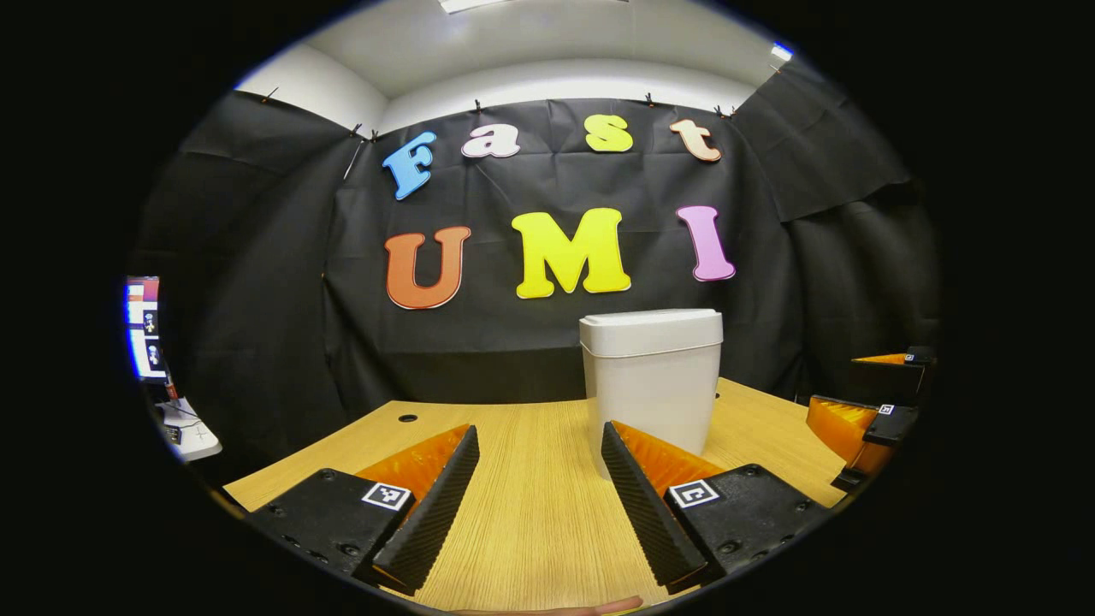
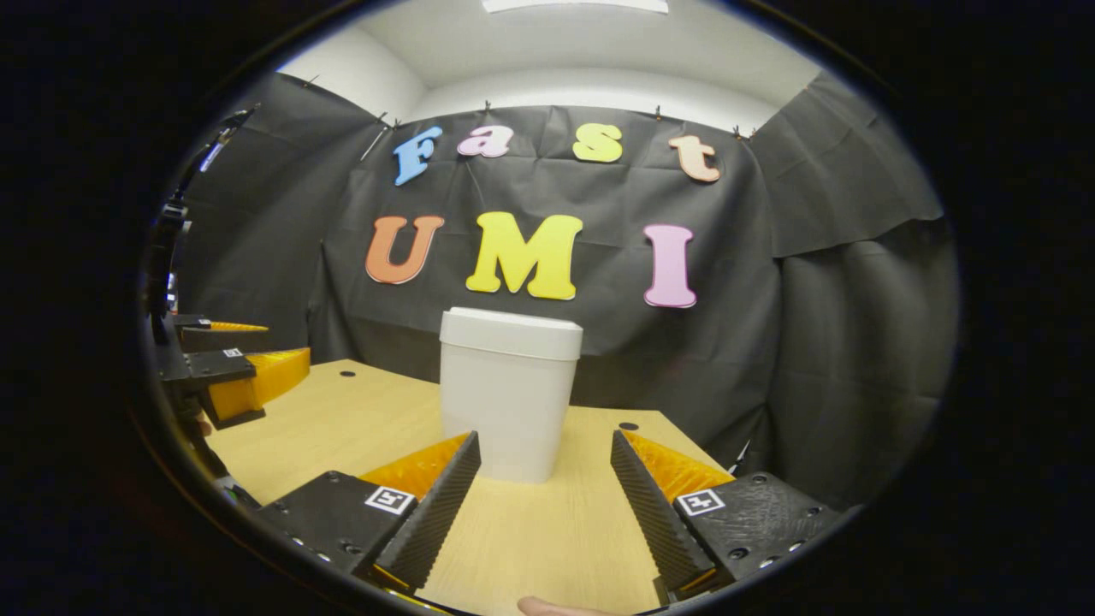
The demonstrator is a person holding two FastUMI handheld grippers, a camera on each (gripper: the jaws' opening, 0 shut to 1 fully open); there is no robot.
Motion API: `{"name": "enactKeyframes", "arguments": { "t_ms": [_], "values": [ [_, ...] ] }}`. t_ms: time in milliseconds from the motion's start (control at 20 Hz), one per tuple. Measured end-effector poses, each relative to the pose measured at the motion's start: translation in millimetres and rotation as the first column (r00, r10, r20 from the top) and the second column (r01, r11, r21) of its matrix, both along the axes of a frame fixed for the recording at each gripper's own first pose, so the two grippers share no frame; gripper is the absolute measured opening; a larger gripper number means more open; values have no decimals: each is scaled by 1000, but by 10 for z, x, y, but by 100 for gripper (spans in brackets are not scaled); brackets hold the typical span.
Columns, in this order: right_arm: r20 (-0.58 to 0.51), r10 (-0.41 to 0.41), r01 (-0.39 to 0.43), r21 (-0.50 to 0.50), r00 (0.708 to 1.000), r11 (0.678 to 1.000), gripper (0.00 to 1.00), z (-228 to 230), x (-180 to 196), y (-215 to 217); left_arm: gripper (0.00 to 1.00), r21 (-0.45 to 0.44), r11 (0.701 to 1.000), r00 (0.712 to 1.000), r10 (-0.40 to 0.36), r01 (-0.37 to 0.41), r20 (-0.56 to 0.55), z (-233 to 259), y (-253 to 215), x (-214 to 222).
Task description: Press the lid of the desktop garbage bin to open it, pick up the crumpled paper on the desktop and throw it into the bin, then pick up the pop can on the desktop and drop it into the bin, and finally close the garbage bin lid.
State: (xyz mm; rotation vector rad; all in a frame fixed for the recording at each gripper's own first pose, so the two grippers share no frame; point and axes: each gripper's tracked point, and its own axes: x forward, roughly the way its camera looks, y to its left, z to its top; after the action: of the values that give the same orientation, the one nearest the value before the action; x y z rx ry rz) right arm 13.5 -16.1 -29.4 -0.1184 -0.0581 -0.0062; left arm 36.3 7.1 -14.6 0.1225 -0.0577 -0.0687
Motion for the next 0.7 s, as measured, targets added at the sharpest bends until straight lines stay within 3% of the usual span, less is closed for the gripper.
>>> {"name": "enactKeyframes", "arguments": {
  "t_ms": [700],
  "values": [
    [-8, -5, 5, 6, 1000, 1000, 95, -24, 23, -21, 93, 1, 1000, 1000, 2, -2, 5, 17, -22, -4]
  ]
}}
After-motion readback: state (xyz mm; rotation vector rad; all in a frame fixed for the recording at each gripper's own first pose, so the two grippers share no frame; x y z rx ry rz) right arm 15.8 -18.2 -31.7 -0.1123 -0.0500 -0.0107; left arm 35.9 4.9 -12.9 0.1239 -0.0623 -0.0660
